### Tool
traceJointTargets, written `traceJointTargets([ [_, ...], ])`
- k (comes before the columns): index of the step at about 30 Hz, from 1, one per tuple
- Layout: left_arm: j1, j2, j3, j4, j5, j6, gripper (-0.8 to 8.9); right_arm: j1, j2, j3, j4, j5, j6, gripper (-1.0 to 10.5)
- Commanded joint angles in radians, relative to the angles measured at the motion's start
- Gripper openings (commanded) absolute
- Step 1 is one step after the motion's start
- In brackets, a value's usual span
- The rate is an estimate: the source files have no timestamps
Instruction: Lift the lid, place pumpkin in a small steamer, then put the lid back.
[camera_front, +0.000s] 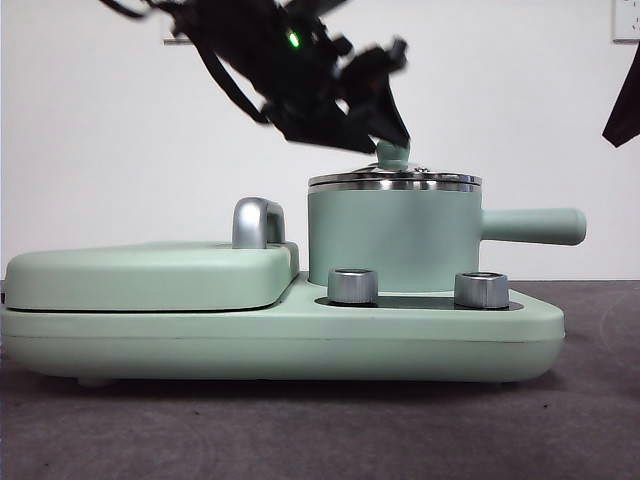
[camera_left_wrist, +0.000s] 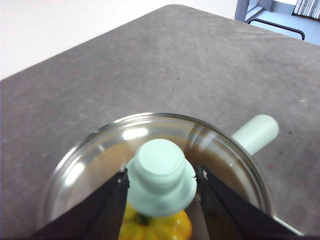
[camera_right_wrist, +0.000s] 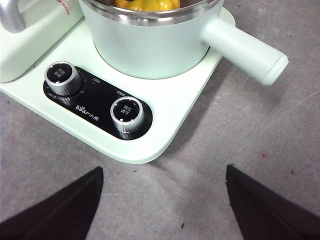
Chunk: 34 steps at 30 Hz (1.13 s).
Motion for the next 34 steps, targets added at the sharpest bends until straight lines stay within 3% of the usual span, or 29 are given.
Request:
traceJointTargets([
  [1,0.007,-0.061,0.019,-0.078,0.002,-0.04,2.27,0.007,0.006,0.006,0.013,0.0,0.007,3.8],
  [3,0.017,-0.105,0.019,-0.147,0.002,-0.087,2.27,0.007,0.006,0.006,0.015,-0.003,0.007,3.8],
  [6,0.045,-0.173,0.019,-0.272,0.002,-0.249,2.27,0.007,0.006,0.006,0.015,-0.015,0.007,3.8],
  [8,0.068,-0.214,0.016,-0.356,0.002,-0.305,2.27,0.007,0.006,0.006,0.015,-0.034,0.008,3.8],
  [23,0.161,-0.632,-0.352,-0.397,-0.042,-0.372,2.27,0.007,0.053,0.01,0.097,-0.067,0.007,3.8],
  [34,0.206,-0.853,-0.476,-0.557,-0.116,-0.389,2.26,0.007,0.173,0.01,0.221,-0.133,0.008,3.8],
])
